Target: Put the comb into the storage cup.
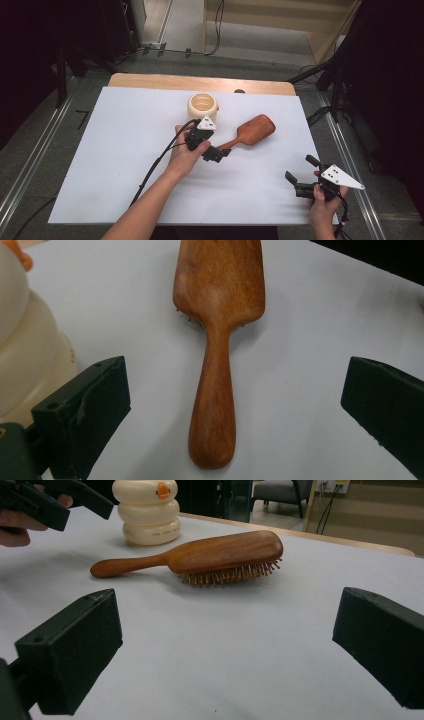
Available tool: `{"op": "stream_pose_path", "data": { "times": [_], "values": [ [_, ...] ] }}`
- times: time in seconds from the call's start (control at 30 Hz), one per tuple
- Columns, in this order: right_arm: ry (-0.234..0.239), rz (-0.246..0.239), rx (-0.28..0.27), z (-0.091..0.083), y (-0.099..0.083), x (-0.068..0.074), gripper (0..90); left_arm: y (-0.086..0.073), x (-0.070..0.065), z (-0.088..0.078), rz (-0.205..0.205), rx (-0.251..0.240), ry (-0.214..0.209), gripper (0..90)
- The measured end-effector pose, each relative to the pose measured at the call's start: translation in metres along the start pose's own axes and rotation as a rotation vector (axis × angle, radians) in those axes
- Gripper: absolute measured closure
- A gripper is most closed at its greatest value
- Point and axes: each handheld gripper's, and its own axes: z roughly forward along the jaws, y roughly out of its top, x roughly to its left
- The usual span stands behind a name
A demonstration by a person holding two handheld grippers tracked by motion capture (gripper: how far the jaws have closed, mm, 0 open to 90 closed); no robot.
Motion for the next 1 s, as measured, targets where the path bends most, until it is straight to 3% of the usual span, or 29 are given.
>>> {"op": "stream_pose_path", "data": {
  "times": [0.17,0.33,0.6,0.83,1.0],
  "values": [
    [0.001,-0.002,0.000,0.000,0.000,0.000,0.0,0.003,-0.001,0.011,0.010,0.039,-0.005,0.0],
    [0.002,-0.002,0.000,0.000,0.000,0.000,0.0,0.009,-0.003,0.023,0.023,0.085,0.027,3.3],
    [0.001,0.000,-0.001,0.001,0.000,0.000,0.0,0.015,-0.007,0.042,0.044,0.149,0.101,14.3],
    [0.001,-0.001,-0.001,0.001,0.000,0.000,0.0,0.018,-0.010,0.058,0.056,0.207,0.123,27.1],
    [0.000,0.001,-0.001,0.001,0.000,0.000,0.0,0.022,-0.011,0.067,0.054,0.216,0.145,34.5]
  ]
}}
